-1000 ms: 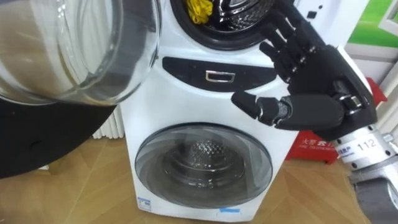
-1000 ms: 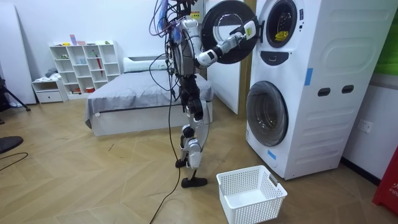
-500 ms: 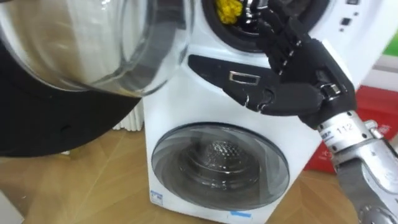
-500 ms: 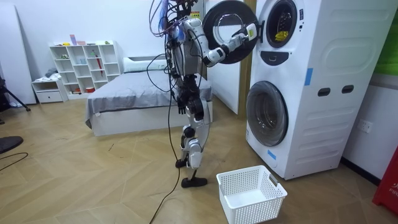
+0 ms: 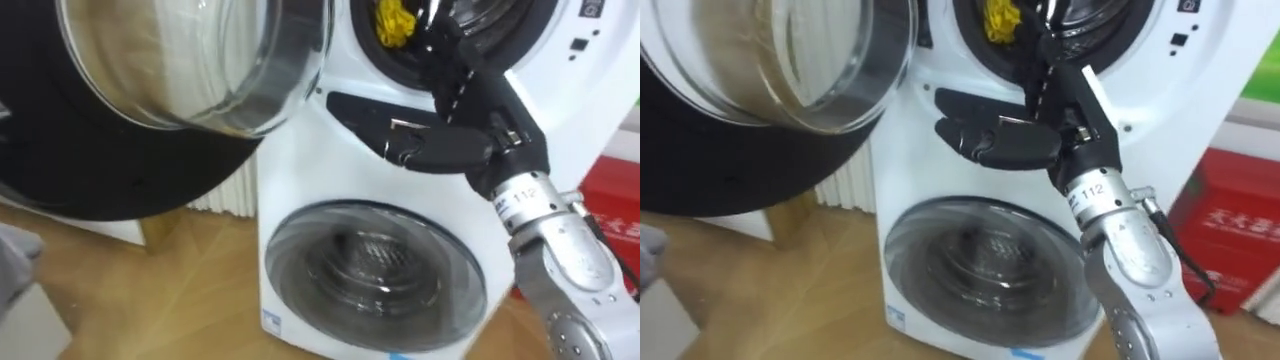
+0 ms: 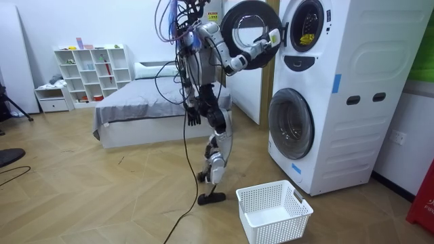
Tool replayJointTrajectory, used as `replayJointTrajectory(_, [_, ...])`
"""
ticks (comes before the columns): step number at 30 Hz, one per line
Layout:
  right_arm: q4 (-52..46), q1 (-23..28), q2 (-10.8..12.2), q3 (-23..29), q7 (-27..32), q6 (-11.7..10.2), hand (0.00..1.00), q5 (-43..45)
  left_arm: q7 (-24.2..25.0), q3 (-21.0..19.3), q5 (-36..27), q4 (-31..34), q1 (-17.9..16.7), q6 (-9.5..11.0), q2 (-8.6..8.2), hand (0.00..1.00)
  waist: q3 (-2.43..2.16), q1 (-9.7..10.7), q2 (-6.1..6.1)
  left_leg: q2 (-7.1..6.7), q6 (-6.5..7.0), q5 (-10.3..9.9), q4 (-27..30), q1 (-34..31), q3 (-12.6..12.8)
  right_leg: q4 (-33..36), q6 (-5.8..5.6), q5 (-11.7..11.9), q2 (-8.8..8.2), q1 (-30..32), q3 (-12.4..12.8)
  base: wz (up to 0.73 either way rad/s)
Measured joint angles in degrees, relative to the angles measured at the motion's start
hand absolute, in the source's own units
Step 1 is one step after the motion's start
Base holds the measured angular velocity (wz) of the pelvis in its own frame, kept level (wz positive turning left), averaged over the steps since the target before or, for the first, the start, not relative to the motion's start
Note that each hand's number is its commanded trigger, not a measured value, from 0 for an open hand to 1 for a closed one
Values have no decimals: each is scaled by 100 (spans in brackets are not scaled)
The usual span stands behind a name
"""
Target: Pick clothes from washing machine
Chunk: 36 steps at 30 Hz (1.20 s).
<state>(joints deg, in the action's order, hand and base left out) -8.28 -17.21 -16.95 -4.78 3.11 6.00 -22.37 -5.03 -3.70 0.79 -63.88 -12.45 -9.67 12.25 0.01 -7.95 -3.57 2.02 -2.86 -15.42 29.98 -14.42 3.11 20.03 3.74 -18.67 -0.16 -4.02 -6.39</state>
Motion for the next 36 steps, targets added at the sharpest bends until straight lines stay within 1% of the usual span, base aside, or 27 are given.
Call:
replayJointTrajectory(1, [-17, -13, -70, 0, 19, 49, 0, -17, 1, -24, -1, 67, -82, 2, -7, 0, -48, -185, 31, -117, 82, 460, -632, -71, 3, -9, -67, -39, -5, -34, 210, -39])
replayJointTrajectory(2, [-41, -12, -63, -3, 19, 73, 0, -8, 1, -93, -2, 96, -143, 16, 10, 0, -36, -236, 66, -142, 138, 706, -829, -75, -3, -31, -87, -50, -21, -80, 281, -66])
replayJointTrajectory(3, [-84, -3, -60, -26, 54, 112, 0, 7, 1, -201, -3, 78, -249, 22, 72, 0, -47, -238, 106, -183, 261, 1128, -1045, 4, 17, -60, -139, -100, -64, -115, 325, -36])
replayJointTrajectory(4, [-109, -1, -75, -27, 176, 112, 0, 12, 1, -231, -3, 78, -268, 22, 150, 0, -103, -136, 46, -264, 432, 1262, -1092, 56, 36, -77, -192, -100, -122, -125, 350, -21])
replayJointTrajectory(5, [-107, 0, -85, -27, 235, 116, 0, 10, 1, -229, -3, 80, -262, 23, 180, 0, -78, -105, 33, -291, 499, 1302, -1104, 77, 88, -95, -205, -107, -167, -145, 342, -13])
replayJointTrajectory(6, [-107, 11, -87, -28, 322, 142, 0, 2, 1, -225, -3, 103, -251, 26, 204, 0, -54, -54, -43, -360, 559, 1262, -1074, 111, 166, -171, -247, -126, -267, -203, 329, -11])
replayJointTrajectory(8, [-116, 14, -107, -19, 406, 161, 0, 17, 2, -218, -6, 117, -175, 28, 206, 0, -71, 94, -123, -501, 668, 1152, -981, 108, 203, -220, -346, -161, -424, -274, 229, 10])
replayJointTrajectory(9, [-129, 13, -133, -10, 474, 160, 0, 41, 4, -207, -1, 164, -74, 22, 210, 0, -72, 207, -123, -578, 724, 1036, -894, 102, 189, -166, -415, -176, -505, -329, 114, 24])
replayJointTrajectory(10, [-145, 5, -168, 0, 511, 160, 0, 62, 4, -176, -13, 203, 76, 37, 217, 0, -46, 290, -84, -618, 774, 900, -806, 112, 204, 16, -501, -205, -573, -318, 94, 16])
replayJointTrajectory(12, [-145, 5, -174, 13, 516, 159, 0, 52, 4, -176, -24, 190, 248, 118, 231, 0, 4, 297, -33, -710, 845, 766, -794, 226, 259, 385, -626, -259, -709, -252, 113, -5])
replayJointTrajectory(14, [-146, 5, -174, 50, 573, 149, 0, 48, 4, -175, -55, 200, 447, 221, 243, 0, 15, 299, -26, -790, 927, 644, -798, 339, 388, 888, -693, -276, -876, -66, 134, -26])
replayJointTrajectory(16, [-146, 6, -174, 57, 589, 80, 0, 186, 4, -152, -177, 197, 528, 358, 248, 0, 28, 289, -16, -796, 991, 541, -843, 488, 545, 1346, -875, -168, -984, 112, 136, -41])
replayJointTrajectory(17, [-144, 54, -194, 65, 602, 30, 0, 279, 4, -93, -246, 199, 532, 404, 250, 0, 45, 310, 3, -796, 1021, 481, -917, 632, 573, 1583, -963, -7, -983, 156, 87, -33])
replayJointTrajectory(18, [-141, 134, -199, 95, 625, -11, 0, 277, 3, -7, -252, 189, 602, 409, 248, 0, 53, 339, 29, -770, 1045, 450, -1032, 817, 574, 1732, -950, 176, -967, 238, 118, -38])
replayJointTrajectory(19, [-144, 171, -201, 119, 621, -23, 0, 321, 3, 48, -247, 176, 627, 432, 242, 0, 40, 327, 32, -744, 1059, 425, -1148, 934, 570, 1776, -929, 146, -934, 331, 161, -32])
replayJointTrajectory(20, [-151, 174, -202, 140, 593, -24, 0, 353, 3, 48, -247, 157, 657, 461, 235, 0, 42, 335, 39, -716, 1062, 419, -1196, 954, 581, 1780, -892, 86, -930, 442, 163, -23])
replayJointTrajectory(21, [-153, 183, -204, 191, 560, -18, 0, 387, 3, 48, -248, 76, 750, 512, 225, 0, 60, 346, 67, -646, 1062, 419, -1277, 990, 579, 1746, -827, -21, -840, 722, 151, -7])
replayJointTrajectory(23, [-151, 179, -203, 212, 560, -12, 0, 397, 3, 68, -249, 25, 813, 535, 215, 0, 67, 343, 95, -564, 1060, 414, -1339, 1109, 579, 1429, -775, -40, -703, 1086, 157, 5])
replayJointTrajectory(24, [-151, 173, -203, 211, 562, -10, 0, 393, 3, 88, -254, 39, 808, 581, 198, 0, 69, 331, 115, -516, 1044, 405, -1404, 1218, 557, 997, -708, 38, -612, 1233, 152, 19])
replayJointTrajectory(25, [-152, 158, -205, 211, 562, -10, 0, 391, 3, 91, -251, 55, 771, 605, 185, 0, 59, 337, 115, -503, 1017, 384, -1442, 1307, 486, 433, -659, 290, -532, 1286, 156, 27])
replayJointTrajectory(26, [-152, 158, -209, 212, 568, -10, 0, 383, 2, 88, -243, 55, 749, 605, 183, 0, 57, 356, 113, -496, 1001, 363, -1450, 1351, 439, 184, -649, 458, -470, 1293, 159, 38])
replayJointTrajectory(27, [-158, 158, -214, 213, 570, -1, 0, 355, 2, 82, -247, 41, 665, 605, 186, 0, 48, 409, 111, -490, 964, 320, -1479, 1447, 336, -54, -574, 831, -430, 1260, 167, 37])
replayJointTrajectory(28, [-183, 153, -215, 215, 572, 0, 0, 298, 1, 69, -246, 41, 603, 605, 196, 0, 17, 436, 85, -504, 943, 291, -1490, 1474, 280, -111, -547, 1000, -400, 1228, 170, 40])
replayJointTrajectory(29, [-259, 150, -268, 239, 574, 4, 0, 155, -13, 32, -232, 38, 495, 594, 196, 0, -40, 467, 85, -494, 895, 242, -1505, 1539, 198, -144, -526, 1257, -340, 1153, 173, 24])
replayJointTrajectory(30, [-363, 148, -382, 316, 565, 4, 0, 49, -13, -10, -212, 38, 358, 576, 190, 0, -61, 452, 117, -434, 845, 211, -1557, 1631, 150, -213, -501, 1260, -259, 1028, 157, 17])
replayJointTrajectory(33, [-508, 22, -480, 532, 621, 4, 0, 19, -13, -239, -99, 32, 54, 457, 183, 0, -47, 402, 179, -273, 742, 159, -1701, 1828, 154, -464, -419, 1304, -81, 787, 130, -5])
replayJointTrajectory(36, [-635, 18, -650, 702, 696, 3, 0, -39, -13, -303, -4, 20, -115, 372, 175, 0, -45, 360, 180, -207, 684, 175, -1833, 1944, 148, -542, -367, 1277, -8, 711, 95, -1])
